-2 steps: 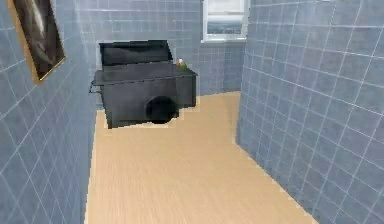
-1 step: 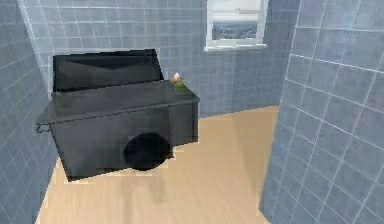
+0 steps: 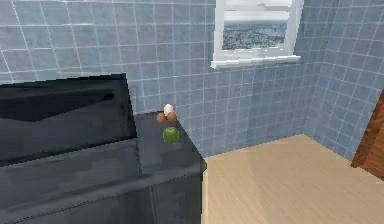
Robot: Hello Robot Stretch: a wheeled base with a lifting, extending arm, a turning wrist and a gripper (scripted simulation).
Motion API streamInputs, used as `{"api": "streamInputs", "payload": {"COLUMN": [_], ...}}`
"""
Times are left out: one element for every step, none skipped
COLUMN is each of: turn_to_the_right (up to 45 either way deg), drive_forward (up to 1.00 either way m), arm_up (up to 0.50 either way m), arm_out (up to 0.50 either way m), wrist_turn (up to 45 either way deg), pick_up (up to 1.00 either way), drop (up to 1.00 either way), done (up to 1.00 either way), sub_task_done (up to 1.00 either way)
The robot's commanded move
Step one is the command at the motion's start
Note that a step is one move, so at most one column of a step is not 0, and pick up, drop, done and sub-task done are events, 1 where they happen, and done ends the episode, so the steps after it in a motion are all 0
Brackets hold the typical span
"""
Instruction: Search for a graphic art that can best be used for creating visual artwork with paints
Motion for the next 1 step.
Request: {"api": "streamInputs", "payload": {"turn_to_the_right": [9.0], "drive_forward": [0.00], "arm_up": [0.00], "arm_out": [0.00], "wrist_turn": [0.0], "pick_up": [0.00], "drop": [0.00], "done": [0.00], "sub_task_done": [0.00]}}
